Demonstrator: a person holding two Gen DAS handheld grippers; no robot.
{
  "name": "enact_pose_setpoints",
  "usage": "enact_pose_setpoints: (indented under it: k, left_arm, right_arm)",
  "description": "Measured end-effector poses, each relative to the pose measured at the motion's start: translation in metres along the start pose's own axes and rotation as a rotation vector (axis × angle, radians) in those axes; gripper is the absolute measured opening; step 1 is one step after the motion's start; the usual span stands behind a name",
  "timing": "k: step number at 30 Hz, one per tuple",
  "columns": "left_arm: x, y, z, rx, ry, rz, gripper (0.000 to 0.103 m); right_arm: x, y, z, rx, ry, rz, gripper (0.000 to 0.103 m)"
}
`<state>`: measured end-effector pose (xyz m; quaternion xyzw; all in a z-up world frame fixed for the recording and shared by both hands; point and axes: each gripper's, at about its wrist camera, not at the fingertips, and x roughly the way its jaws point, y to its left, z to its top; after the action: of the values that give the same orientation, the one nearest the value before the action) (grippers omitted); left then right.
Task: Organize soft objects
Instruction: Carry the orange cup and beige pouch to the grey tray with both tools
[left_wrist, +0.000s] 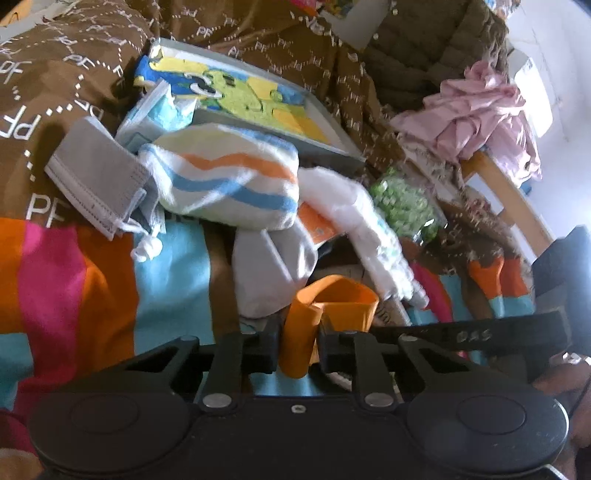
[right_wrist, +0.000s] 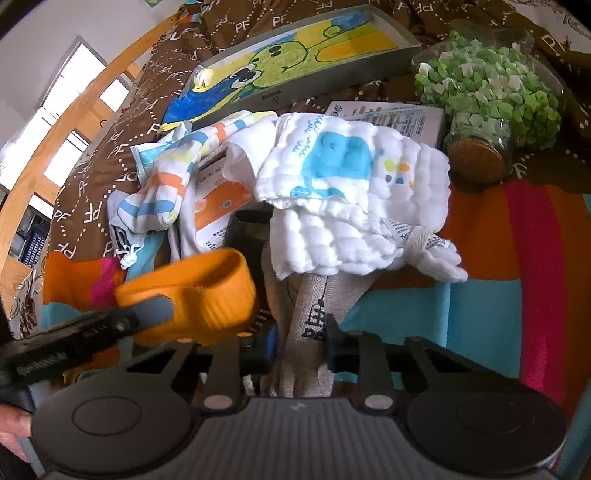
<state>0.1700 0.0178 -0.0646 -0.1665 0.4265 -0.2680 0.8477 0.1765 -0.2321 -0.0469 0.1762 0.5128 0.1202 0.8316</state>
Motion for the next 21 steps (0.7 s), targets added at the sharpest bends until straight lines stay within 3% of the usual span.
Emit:
enact_pose_setpoints:
  k: [8,14,21]
  left_arm:
    - [-0.049,-0.009,0.001,-0.122,-0.204,0.035,0.014]
    - [-0.071,-0.017,0.001,-0.124,-0.297,0.072,0.014]
    - [-0.091,-0.038,0.005,-0.074,-0.412,0.112,0.014]
  right_arm:
    - [-0.029,0.004,-0.005,-0.012,-0.071,0.124,0.020]
    - [-0.056,0.010,-0.010,-0.031,-0.185,0.255,0.020]
    - [-0.092,0.031,-0.001,-0.024,-0.358,0.308,0.021]
